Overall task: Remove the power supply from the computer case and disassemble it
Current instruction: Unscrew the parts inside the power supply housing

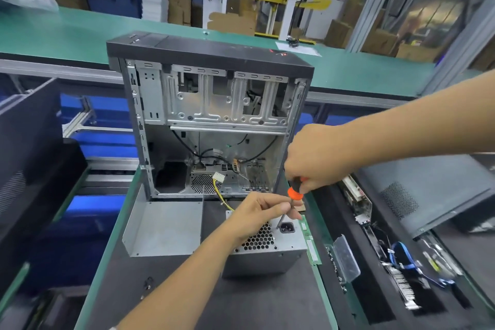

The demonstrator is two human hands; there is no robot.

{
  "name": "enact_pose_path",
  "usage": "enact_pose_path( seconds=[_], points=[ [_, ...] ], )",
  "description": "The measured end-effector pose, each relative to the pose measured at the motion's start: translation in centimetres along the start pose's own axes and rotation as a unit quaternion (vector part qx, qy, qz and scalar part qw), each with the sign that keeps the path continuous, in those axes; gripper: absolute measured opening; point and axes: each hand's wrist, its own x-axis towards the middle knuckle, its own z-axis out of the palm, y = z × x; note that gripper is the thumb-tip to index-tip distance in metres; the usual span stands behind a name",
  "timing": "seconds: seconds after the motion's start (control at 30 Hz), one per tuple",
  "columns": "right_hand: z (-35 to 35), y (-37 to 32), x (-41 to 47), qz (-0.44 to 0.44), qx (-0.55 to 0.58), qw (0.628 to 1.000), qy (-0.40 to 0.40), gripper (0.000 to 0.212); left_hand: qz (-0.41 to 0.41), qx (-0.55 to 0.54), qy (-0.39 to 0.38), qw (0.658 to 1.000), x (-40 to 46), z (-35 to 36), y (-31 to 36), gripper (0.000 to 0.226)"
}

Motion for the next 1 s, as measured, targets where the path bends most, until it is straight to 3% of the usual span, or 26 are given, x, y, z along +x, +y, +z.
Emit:
enact_pose_path(
  seconds=[0.07,0.13,0.23,0.27,0.33,0.37,0.47,0.53,0.57,0.63,0.7,0.73,0.8,0.83,0.9,0.93,1.0],
  points=[
    [0.7,-0.7,-1.4,-0.089,-0.180,0.967,0.159,0.017,-0.003,0.005,-0.007,1.000,0.1,0.0,0.0,0.020],
    [1.5,-0.8,-2.7,-0.152,-0.235,0.927,0.250,0.012,-0.009,0.013,-0.019,1.000,0.1,0.1,0.2,0.021],
    [2.1,-1.2,-3.7,-0.120,-0.244,0.920,0.284,0.009,-0.021,0.031,-0.011,0.999,0.0,0.3,0.2,0.019],
    [1.8,-1.3,-3.6,-0.092,-0.203,0.941,0.256,0.017,-0.021,0.035,-0.002,0.999,-0.1,0.3,0.2,0.018],
    [0.6,-1.0,-2.9,0.027,-0.004,0.993,0.112,0.051,-0.020,0.037,0.009,0.999,-0.2,0.5,0.2,0.018],
    [0.0,-0.6,-2.6,0.080,0.123,0.989,0.028,0.062,-0.018,0.033,0.015,0.999,-0.2,0.6,0.2,0.018],
    [-1.5,0.8,-1.3,0.162,0.412,0.879,-0.175,0.058,-0.016,0.015,0.031,0.999,-0.4,0.8,0.1,0.017],
    [-2.1,1.0,-0.6,0.178,0.472,0.830,-0.238,0.048,-0.014,0.014,0.034,0.999,-0.5,0.7,0.0,0.017],
    [-2.2,0.9,-0.5,0.175,0.465,0.833,-0.245,0.044,-0.013,0.015,0.031,0.999,-0.5,0.7,-0.1,0.017],
    [-2.2,0.5,-0.6,0.135,0.357,0.902,-0.199,0.036,-0.010,0.016,0.023,1.000,-0.5,0.7,-0.3,0.017],
    [-1.6,0.3,-1.3,0.072,0.150,0.981,-0.098,0.030,-0.005,0.014,0.021,1.000,-0.6,0.7,-0.4,0.019],
    [-1.1,0.1,-1.6,0.038,0.043,0.998,-0.030,0.028,-0.004,0.016,0.023,1.000,-0.6,0.7,-0.5,0.020],
    [-0.1,-0.2,-2.4,-0.053,-0.118,0.982,0.140,0.018,-0.002,0.017,0.021,1.000,-0.7,0.6,-0.5,0.020],
    [0.4,-0.4,-2.8,-0.108,-0.169,0.953,0.227,0.011,-0.002,0.016,0.016,1.000,-0.7,0.5,-0.4,0.020],
    [1.1,-0.5,-3.4,-0.172,-0.209,0.906,0.326,0.006,-0.001,0.025,0.009,1.000,-0.7,0.6,-0.1,0.021],
    [1.3,-0.5,-3.4,-0.180,-0.213,0.897,0.342,0.008,0.001,0.034,0.010,0.999,-0.7,0.6,-0.1,0.024],
    [1.2,-0.8,-3.3,-0.133,-0.192,0.930,0.283,0.016,0.003,0.045,0.022,0.999,-0.5,0.7,-0.2,0.023]
  ],
)
